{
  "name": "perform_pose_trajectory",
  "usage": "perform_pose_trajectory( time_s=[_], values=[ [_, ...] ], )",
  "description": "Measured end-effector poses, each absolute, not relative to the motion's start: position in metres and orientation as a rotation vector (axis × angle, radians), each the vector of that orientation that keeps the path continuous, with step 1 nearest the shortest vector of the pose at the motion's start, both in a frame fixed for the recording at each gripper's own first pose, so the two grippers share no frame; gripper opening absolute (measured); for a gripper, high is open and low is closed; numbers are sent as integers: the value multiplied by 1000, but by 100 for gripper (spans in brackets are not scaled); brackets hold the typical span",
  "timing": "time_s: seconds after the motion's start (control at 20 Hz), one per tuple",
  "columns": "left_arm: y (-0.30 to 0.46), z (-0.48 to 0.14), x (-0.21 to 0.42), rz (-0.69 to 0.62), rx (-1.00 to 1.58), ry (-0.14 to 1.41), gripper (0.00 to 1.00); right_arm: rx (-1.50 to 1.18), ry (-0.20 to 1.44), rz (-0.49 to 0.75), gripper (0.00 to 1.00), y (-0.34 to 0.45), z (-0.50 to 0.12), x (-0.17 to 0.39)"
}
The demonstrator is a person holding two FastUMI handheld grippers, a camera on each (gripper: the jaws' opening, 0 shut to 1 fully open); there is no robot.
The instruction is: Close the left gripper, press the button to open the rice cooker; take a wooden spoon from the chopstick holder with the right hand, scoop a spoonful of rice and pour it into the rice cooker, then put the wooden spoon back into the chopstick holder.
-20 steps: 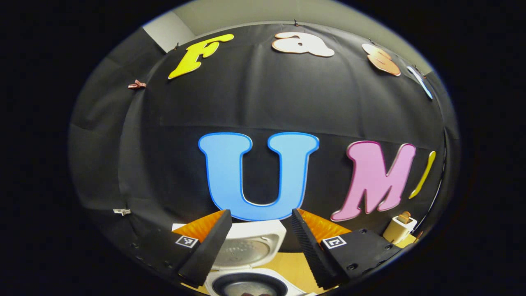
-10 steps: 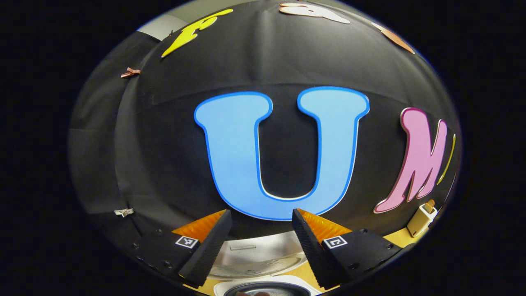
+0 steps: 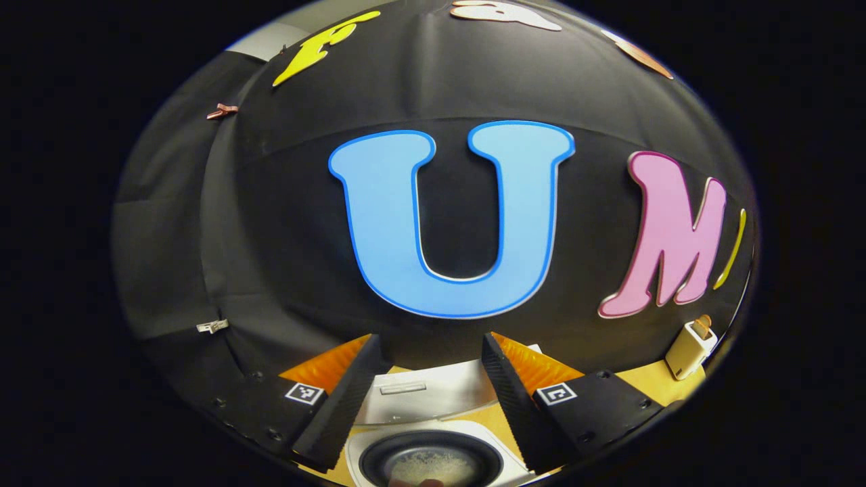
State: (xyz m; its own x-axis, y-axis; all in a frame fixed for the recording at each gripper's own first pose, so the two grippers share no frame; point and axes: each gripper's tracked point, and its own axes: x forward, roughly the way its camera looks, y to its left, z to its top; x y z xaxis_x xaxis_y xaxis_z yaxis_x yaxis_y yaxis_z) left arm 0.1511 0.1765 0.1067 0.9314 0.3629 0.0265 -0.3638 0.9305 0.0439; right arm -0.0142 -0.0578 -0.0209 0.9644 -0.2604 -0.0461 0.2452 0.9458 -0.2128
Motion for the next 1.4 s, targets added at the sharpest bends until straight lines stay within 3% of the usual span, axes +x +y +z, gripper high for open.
perform_pose_trajectory(
  time_s=[0.55,1.05,1.3,1.4],
  values=[
    [121,9,89,362,0,90,98,-176,84,-255,95,-73,-23,0],
    [126,-66,61,414,-12,208,100,-151,113,-262,95,-81,-31,0],
    [121,-120,56,404,-31,367,100,-154,115,-252,95,-79,-33,2],
    [121,-118,58,405,-28,345,100,-152,117,-254,95,-79,-33,1]
  ],
)
